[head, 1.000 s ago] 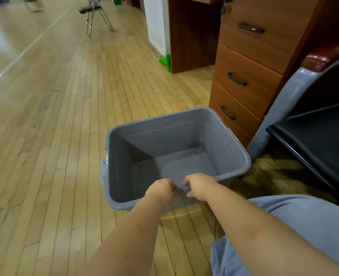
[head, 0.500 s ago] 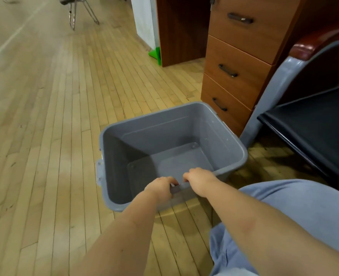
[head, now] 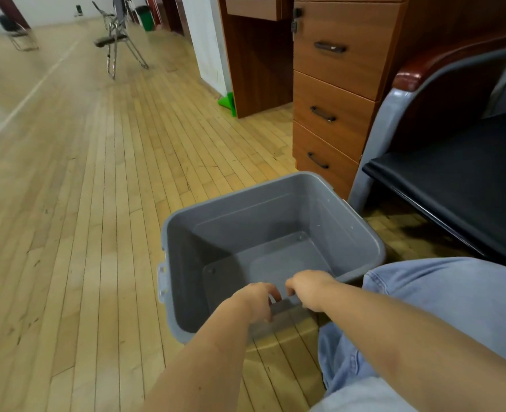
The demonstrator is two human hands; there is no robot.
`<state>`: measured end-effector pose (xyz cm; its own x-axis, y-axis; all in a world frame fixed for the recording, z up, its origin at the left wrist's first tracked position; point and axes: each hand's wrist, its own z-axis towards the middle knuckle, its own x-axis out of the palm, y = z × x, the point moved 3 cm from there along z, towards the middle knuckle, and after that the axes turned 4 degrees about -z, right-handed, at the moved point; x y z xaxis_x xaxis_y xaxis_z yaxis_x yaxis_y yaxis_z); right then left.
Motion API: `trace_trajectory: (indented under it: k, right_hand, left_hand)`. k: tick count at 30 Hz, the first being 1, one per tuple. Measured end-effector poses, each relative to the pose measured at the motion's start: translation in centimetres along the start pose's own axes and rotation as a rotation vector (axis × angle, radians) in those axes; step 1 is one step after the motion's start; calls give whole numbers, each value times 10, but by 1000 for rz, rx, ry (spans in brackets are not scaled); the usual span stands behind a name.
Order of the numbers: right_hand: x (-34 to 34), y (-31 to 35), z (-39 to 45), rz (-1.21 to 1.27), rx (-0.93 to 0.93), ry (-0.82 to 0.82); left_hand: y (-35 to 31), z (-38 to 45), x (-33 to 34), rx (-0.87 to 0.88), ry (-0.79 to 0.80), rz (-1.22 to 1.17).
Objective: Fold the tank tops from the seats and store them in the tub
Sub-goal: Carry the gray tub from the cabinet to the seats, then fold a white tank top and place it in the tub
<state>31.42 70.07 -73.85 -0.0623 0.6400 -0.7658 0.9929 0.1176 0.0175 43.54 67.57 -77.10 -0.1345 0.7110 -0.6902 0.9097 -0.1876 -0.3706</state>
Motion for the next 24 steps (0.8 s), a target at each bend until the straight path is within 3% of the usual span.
trace_trajectory:
  k: [16, 24]
  right_hand:
    - [5, -9, 12, -41, 43, 80]
    - [-106, -76, -26, -68, 151, -188]
  left_hand:
    - [-18, -5, 3, 35, 8, -70]
    - [-95, 2, -120, 216, -229, 180]
